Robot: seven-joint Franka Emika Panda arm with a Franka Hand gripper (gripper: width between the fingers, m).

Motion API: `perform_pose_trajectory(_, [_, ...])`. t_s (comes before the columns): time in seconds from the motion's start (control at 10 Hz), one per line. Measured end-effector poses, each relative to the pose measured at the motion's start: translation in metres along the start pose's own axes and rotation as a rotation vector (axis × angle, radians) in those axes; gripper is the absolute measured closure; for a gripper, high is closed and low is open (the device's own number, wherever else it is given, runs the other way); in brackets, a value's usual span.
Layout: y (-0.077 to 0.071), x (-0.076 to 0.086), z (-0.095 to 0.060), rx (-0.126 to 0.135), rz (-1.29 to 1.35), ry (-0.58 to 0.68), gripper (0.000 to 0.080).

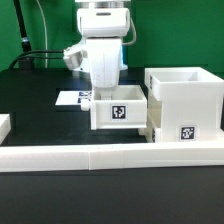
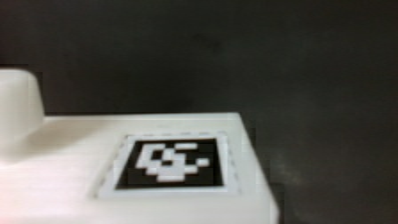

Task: Assemble drawer

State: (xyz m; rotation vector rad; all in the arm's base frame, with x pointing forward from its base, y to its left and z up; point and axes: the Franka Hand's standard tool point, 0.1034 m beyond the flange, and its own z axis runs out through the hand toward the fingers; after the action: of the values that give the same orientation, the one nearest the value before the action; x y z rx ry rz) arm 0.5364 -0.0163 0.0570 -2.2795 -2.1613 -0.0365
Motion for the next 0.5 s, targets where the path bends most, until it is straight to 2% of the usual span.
perform_pose_trajectory(0.5, [0.0012, 0.0089, -0.0009, 0.005, -0.004, 0.001, 0.0755])
